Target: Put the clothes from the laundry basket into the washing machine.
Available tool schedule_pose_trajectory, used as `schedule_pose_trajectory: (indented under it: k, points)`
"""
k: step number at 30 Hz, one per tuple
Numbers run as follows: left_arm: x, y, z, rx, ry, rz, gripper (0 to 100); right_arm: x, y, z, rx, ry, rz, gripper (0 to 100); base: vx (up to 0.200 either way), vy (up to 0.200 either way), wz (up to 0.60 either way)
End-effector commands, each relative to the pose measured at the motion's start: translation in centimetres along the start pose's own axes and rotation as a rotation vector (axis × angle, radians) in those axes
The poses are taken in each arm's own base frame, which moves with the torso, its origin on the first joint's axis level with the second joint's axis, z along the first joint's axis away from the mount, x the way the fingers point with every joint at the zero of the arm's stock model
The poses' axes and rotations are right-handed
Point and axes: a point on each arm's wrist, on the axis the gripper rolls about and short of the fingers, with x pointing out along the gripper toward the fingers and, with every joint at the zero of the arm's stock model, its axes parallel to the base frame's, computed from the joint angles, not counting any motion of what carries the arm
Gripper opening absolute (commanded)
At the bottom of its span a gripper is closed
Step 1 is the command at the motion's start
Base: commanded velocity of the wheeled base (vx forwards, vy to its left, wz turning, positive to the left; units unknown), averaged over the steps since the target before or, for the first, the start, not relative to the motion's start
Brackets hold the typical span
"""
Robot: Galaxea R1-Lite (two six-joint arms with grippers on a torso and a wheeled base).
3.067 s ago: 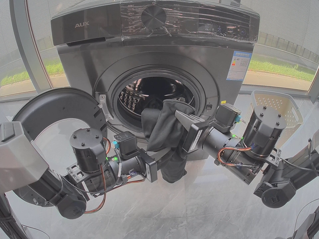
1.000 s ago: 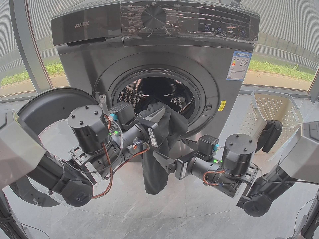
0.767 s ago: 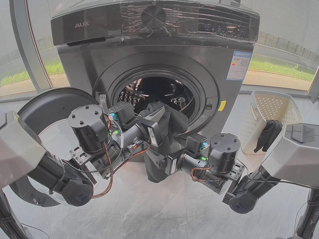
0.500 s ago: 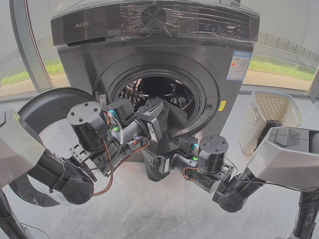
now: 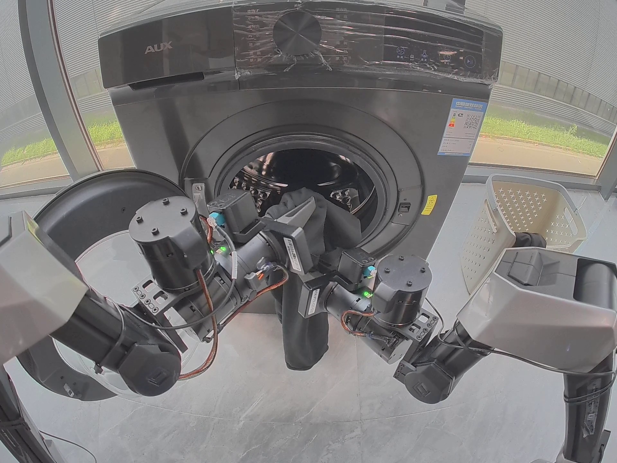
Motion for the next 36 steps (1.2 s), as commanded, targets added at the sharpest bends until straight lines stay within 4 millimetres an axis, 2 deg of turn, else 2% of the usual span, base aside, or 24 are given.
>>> schedule_pose_trajectory:
  k: [1, 5, 9, 12, 18, 28, 36]
  points:
    - [0.0, 0.8, 0.0, 0.003, -0.002, 0.027, 0, -0.5, 0.1, 0.0, -0.001, 0.013, 0.003, 0, 0.0, 0.0, 0.0]
    - [0.1, 2.4, -0.1, 0.011, 0.002, 0.079, 0, -3.4, 0.5, 2.6, 0.0, 0.01, 0.011, 0, 0.0, 0.0, 0.0]
    - [0.2, 3.1, -0.2, 0.012, 0.002, 0.096, 0, -5.7, 0.4, 4.8, 0.0, -0.002, 0.008, 0, 0.0, 0.0, 0.0]
    - [0.2, 3.1, -0.1, 0.013, 0.0, 0.099, 0, -6.7, -0.1, 5.3, -0.007, 0.005, -0.007, 0, 0.0, 0.0, 0.0]
    - [0.0, 3.1, -0.1, 0.014, 0.003, 0.099, 0, -7.4, -2.4, 5.1, -0.06, 0.019, -0.071, 0, 0.0, 0.0, 0.0]
    - [-0.3, 3.0, 0.0, 0.012, 0.002, 0.098, 0, -7.5, -3.2, 5.4, -0.06, 0.014, -0.095, 0, 0.0, 0.0, 0.0]
    - [-0.2, 2.7, 0.2, 0.009, -0.006, 0.09, 0, -7.8, -2.9, 4.6, -0.057, 0.037, -0.084, 0, 0.0, 0.0, 0.0]
